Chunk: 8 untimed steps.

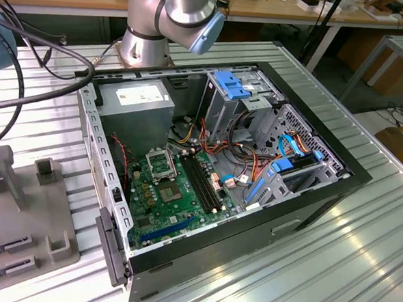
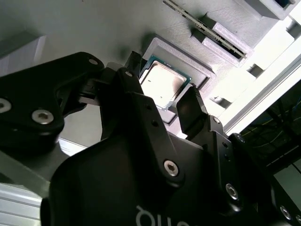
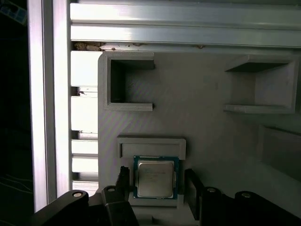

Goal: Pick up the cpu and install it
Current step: 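Pick up the cpu and move it towards the insertion slot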

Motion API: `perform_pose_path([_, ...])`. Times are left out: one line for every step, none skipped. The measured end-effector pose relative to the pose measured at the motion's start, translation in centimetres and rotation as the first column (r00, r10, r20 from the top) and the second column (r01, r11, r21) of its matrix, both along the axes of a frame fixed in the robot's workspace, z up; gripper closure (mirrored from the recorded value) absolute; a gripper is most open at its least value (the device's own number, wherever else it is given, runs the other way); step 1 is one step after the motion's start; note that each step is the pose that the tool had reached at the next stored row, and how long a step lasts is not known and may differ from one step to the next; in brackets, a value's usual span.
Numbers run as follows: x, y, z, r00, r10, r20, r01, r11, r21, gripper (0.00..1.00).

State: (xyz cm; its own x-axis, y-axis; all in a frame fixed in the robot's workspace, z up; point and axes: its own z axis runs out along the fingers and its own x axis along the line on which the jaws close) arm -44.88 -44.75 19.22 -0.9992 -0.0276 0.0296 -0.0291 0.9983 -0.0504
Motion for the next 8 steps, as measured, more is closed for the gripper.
perform_pose_path([0.0, 0.0, 0.0, 1.0, 0.0, -0.0001, 0.0, 1.0, 0.0, 0.42])
perform_pose_path([0.0, 0.0, -0.01, 1.0, 0.0, 0.0001, 0.0, 1.0, 0.0001, 0.42])
perform_pose_path([0.0, 0.0, -0.01, 1.0, 0.0, -0.0001, 0.0, 1.0, 0.0002, 0.42])
perform_pose_path([0.0, 0.0, -0.01, 1.0, 0.0, 0.0001, 0.0, 1.0, 0.0001, 0.43])
perform_pose_path([0.0, 0.0, -0.02, 1.0, 0.0, 0.0001, 0.0, 1.0, 0.0002, 0.49])
perform_pose_path([0.0, 0.0, -0.02, 1.0, 0.0, 0.0001, 0.0, 1.0, 0.0001, 0.49])
perform_pose_path([0.0, 0.0, -0.01, 1.0, 0.0, 0.0001, 0.0, 1.0, 0.0001, 0.49])
perform_pose_path([0.0, 0.0, -0.02, 1.0, 0.0, 0.0001, 0.0, 1.0, 0.0002, 0.49])
